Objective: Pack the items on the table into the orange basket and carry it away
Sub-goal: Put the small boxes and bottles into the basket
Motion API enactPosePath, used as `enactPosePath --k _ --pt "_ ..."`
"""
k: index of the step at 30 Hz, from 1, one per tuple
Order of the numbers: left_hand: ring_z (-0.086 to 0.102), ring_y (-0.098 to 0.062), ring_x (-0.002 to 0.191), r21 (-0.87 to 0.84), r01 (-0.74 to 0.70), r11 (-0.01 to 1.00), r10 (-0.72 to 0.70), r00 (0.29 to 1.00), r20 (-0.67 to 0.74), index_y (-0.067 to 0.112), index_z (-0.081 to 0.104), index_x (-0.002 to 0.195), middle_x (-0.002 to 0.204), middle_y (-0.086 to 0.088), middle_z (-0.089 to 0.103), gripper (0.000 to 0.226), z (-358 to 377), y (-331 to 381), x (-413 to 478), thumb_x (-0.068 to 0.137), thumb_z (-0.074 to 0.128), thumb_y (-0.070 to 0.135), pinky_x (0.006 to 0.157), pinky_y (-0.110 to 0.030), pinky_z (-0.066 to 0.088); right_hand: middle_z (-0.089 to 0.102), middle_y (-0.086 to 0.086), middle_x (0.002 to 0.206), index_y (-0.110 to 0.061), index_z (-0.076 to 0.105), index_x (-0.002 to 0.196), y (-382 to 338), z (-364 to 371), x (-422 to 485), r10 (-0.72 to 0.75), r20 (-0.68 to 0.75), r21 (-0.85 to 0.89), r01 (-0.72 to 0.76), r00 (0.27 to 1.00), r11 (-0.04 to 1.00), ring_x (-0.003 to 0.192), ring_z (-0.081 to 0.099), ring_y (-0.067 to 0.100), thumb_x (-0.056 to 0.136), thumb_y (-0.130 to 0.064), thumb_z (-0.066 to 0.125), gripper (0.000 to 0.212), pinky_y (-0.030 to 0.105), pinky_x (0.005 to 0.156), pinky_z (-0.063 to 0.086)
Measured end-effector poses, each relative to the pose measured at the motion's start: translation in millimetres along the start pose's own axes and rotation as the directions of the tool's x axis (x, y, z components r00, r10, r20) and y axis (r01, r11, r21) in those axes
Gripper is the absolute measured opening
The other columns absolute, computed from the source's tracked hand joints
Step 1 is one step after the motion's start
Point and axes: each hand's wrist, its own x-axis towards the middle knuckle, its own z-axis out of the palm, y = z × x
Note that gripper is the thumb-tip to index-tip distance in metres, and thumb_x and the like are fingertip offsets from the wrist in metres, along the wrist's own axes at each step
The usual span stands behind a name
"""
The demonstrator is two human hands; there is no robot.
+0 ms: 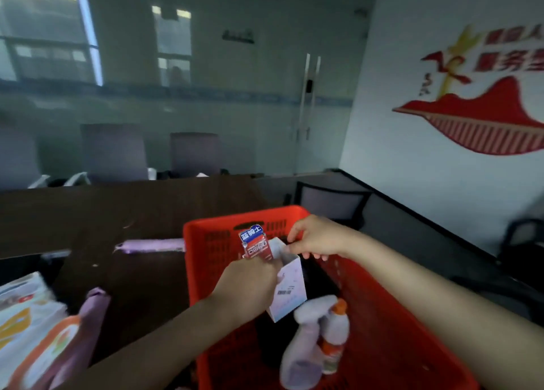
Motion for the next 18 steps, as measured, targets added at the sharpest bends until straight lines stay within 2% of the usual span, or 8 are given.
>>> enactPosePath --k 3,5,7,9,11,14,16,18 --pt "0.071 -0.024 0.078 0.043 -0.129 0.991 0.131 0.990 -0.047 0.024 0.060 0.112 0.091 -0.004 0.071 0.029 16 44 0 0.084 0.056 0.027 0.057 -0.030 0.052 0.055 0.000 0.056 0.002 0.066 0.101 37 -1 -26 0.136 0.104 -0.152 -0.119 0.985 0.981 0.044 0.048 0.012 0.085 -0.015 0.054 0.027 0.016 0.036 0.040" --pt "0.061 -0.015 0.039 0.050 -0.248 0.968 0.250 0.967 -0.048 0.020 0.066 0.072 0.050 -0.002 0.063 0.026 23 74 -1 0.051 0.078 0.030 0.035 -0.017 0.038 0.058 0.005 0.056 0.006 0.066 0.094 63 4 -43 0.234 0.140 -0.208 -0.202 0.962 0.957 0.048 0.056 0.019 0.083 -0.014 0.053 0.026 0.017 0.038 0.044" --pt "0.049 -0.012 0.024 0.073 -0.294 0.953 0.299 0.951 -0.073 0.019 0.058 0.052 0.034 -0.001 0.051 0.034 26 92 0 0.029 0.081 0.027 0.033 -0.010 0.022 0.061 0.009 0.058 0.004 0.064 0.082 80 9 -54 0.284 0.130 -0.213 -0.253 0.950 0.944 0.045 0.058 0.018 0.081 -0.015 0.054 0.021 0.016 0.039 0.045" --pt "0.046 -0.013 0.023 0.084 -0.307 0.948 0.315 0.943 -0.104 0.019 0.058 0.053 0.033 0.001 0.048 0.039 35 108 0 0.025 0.083 0.029 0.040 -0.012 0.018 0.063 0.014 0.065 -0.003 0.057 0.074 94 11 -63 0.316 0.130 -0.165 -0.293 0.940 0.942 0.039 0.058 0.013 0.080 -0.012 0.053 0.012 0.015 0.038 0.045" --pt "0.048 -0.016 0.026 0.063 -0.352 0.934 0.357 0.928 -0.101 0.019 0.060 0.058 0.036 0.004 0.050 0.039 51 118 3 0.028 0.083 0.030 0.043 -0.013 0.026 0.063 0.017 0.070 -0.005 0.055 0.072 108 12 -70 0.332 0.129 -0.128 -0.316 0.935 0.940 0.036 0.058 0.012 0.079 -0.007 0.051 0.009 0.016 0.038 0.044" --pt "0.069 -0.022 0.061 -0.053 -0.468 0.882 0.458 0.878 -0.135 0.019 0.063 0.077 0.064 0.000 0.068 0.016 65 121 6 0.064 0.069 0.028 0.054 -0.027 0.053 0.059 0.019 0.073 -0.003 0.055 0.073 125 19 -76 0.368 0.139 -0.096 -0.357 0.919 0.929 0.046 0.061 0.022 0.079 -0.003 0.051 0.007 0.020 0.041 0.049" --pt "0.069 -0.019 0.078 -0.246 -0.488 0.838 0.463 0.873 -0.154 0.022 0.062 0.079 0.075 0.005 0.069 0.015 69 114 5 0.080 0.054 0.035 0.066 -0.031 0.055 0.058 0.013 0.069 -0.005 0.057 0.077 134 29 -75 0.397 0.185 -0.120 -0.380 0.899 0.917 0.053 0.061 0.022 0.079 -0.004 0.055 0.004 0.021 0.045 0.051" --pt "0.065 -0.012 0.081 -0.565 -0.372 0.736 0.384 0.918 -0.105 0.025 0.061 0.082 0.076 0.007 0.067 0.016 71 106 0 0.082 0.050 0.037 0.073 -0.029 0.051 0.055 0.002 0.066 -0.010 0.059 0.079 143 42 -72 0.416 0.202 -0.161 -0.389 0.886 0.907 0.055 0.057 0.016 0.081 -0.010 0.059 0.002 0.015 0.044 0.047"
